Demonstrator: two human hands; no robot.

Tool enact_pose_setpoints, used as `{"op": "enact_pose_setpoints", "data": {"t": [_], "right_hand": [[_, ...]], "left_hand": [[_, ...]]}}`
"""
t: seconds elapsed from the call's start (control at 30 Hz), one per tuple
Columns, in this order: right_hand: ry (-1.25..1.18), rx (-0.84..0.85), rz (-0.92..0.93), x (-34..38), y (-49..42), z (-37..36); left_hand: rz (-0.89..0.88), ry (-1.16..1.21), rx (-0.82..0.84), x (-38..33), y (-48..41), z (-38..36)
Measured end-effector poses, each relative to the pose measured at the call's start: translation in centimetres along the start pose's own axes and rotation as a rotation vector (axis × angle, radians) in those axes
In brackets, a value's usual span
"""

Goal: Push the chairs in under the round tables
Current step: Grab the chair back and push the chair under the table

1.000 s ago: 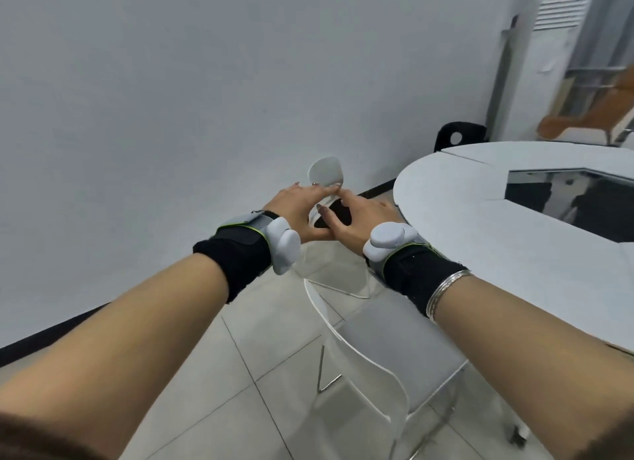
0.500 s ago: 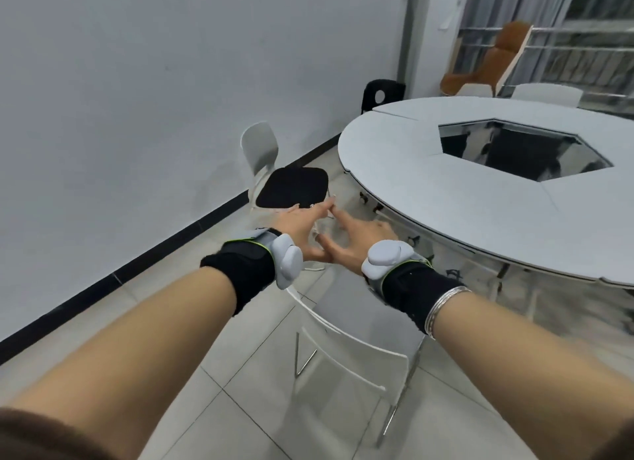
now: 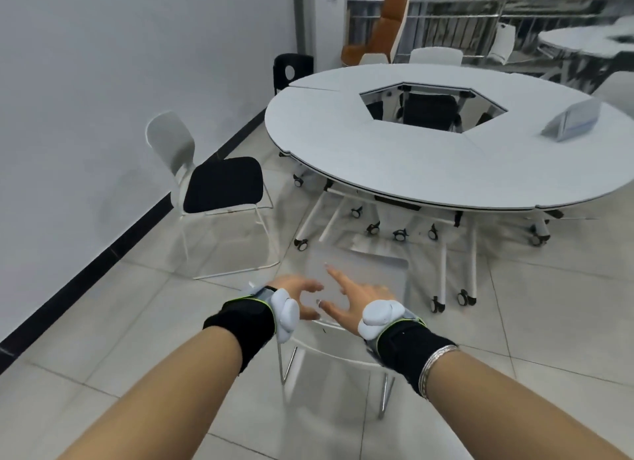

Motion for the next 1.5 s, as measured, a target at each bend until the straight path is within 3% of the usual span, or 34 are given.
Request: {"op": "enact_pose_setpoints", "data": {"t": [0.27, 0.47, 0.77, 1.5], "right_hand": [[-0.053, 0.16, -0.149, -1.5, -2.0, -5.9], [-0.037, 0.261, -0.167, -1.6, -2.1, -9.1], [0.124, 0.419, -0.218, -2.5, -4.7, -10.5], [0.219, 0.367, -0.205, -7.3, -10.8, -7.2]], "left_hand": [[0.03, -0.099, 0.256, 2.4, -3.7, -4.2], [0.075, -0.026, 0.337, 3.9, -4.9, -5.9], [-0.004, -0.234, 0.297, 4.3, -7.6, -5.8], [-0.078, -0.486, 0.312, 0.4, -17.2, -4.2]]}}
Point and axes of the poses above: each hand's wrist, its own y-axis away from the middle knuckle, its own z-axis out of the back of the hand, x = y × z, the point moved 8 cm from there along -y, towards the middle knuckle, and after that the axes turned 4 degrees about y, right-handed, at the moved point
